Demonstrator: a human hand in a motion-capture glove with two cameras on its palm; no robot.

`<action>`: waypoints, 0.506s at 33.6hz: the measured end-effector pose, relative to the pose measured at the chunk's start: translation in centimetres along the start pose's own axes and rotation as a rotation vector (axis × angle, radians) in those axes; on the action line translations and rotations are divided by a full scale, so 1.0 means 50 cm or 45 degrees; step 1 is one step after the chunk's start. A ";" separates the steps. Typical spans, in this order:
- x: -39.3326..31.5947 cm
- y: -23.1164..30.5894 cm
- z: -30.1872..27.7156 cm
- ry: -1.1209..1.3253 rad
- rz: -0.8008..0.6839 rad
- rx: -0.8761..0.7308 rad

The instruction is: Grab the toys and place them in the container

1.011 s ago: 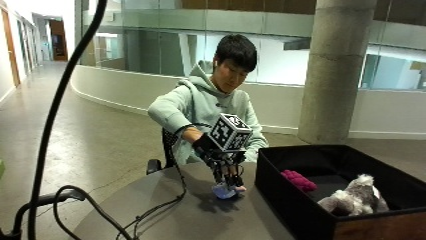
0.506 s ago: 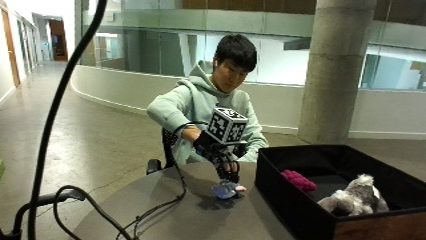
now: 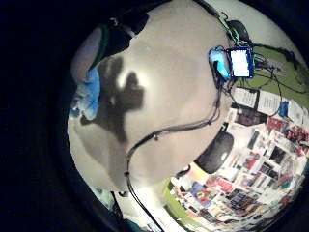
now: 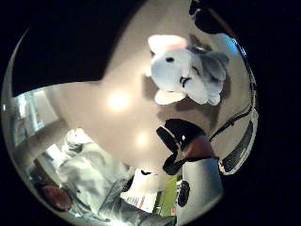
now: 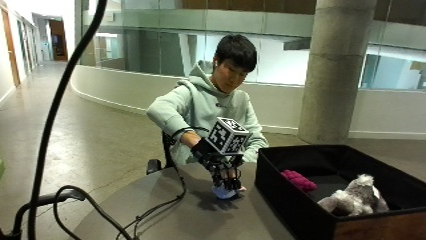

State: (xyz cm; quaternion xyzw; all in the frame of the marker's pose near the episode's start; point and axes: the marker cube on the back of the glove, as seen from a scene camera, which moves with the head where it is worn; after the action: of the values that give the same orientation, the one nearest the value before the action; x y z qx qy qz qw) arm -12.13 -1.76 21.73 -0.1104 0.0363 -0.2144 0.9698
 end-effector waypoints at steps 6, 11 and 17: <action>-0.013 -0.008 0.000 -0.014 -0.007 0.108; -0.013 -0.004 -0.017 -0.028 -0.010 0.126; 0.008 -0.010 -0.039 -0.063 0.003 0.114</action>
State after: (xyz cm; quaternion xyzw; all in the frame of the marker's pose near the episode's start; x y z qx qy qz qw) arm -12.18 -2.76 19.95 -0.0721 0.0027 -0.2118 0.9746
